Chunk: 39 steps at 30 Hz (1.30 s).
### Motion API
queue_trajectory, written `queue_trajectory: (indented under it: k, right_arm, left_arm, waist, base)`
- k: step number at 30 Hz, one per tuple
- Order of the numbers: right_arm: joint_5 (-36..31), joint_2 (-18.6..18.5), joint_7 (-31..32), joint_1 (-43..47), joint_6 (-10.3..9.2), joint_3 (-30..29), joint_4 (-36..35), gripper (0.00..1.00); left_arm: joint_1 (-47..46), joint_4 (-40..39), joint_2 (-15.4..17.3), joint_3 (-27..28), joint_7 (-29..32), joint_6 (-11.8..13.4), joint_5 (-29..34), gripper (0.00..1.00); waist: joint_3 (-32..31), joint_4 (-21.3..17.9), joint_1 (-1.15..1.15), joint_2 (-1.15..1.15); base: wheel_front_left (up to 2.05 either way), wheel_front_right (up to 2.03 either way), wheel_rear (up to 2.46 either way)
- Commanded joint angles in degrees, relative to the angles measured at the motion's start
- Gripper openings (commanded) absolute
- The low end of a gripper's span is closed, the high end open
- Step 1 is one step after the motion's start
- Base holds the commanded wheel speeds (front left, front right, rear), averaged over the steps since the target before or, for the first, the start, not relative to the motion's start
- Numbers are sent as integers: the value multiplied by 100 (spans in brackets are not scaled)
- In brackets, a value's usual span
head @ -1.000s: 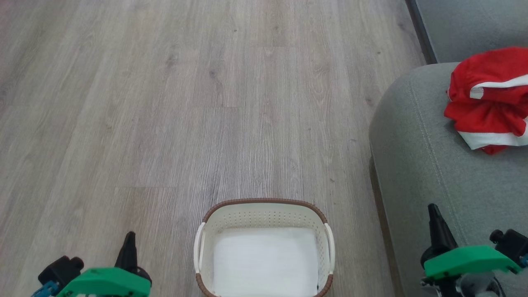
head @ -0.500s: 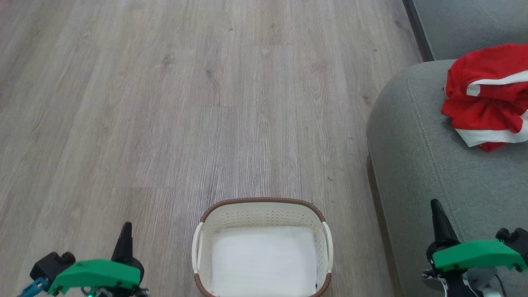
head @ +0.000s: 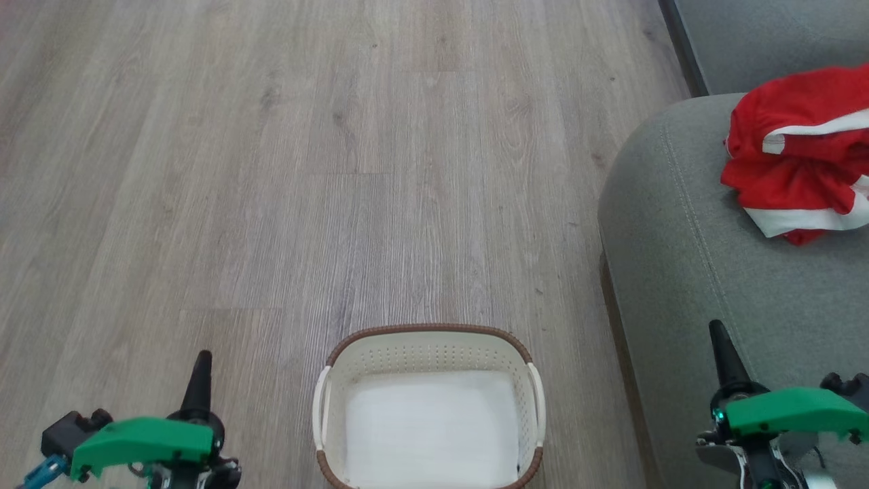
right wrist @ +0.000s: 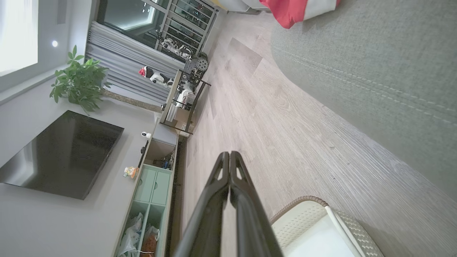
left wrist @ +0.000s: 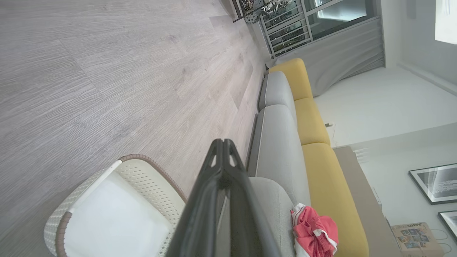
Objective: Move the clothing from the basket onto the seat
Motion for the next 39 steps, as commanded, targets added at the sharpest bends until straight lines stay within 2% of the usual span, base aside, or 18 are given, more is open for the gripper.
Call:
queue_trajectory:
  k: [1,39]
  right_arm:
    - [178,-31,44,-321,33,53,-176,0]
    - [2619,-37,661,-638,47,-99,-145,0]
  left_arm:
    - [-327,-192,16,193,66,-78,-150,0]
    - [-734,-211,-149,781,682,-589,-2271,0]
  waist:
    - [3,-6,0,0]
    - [71,-171,0,0]
  base:
    - [0,0,0]
    - [0,0,0]
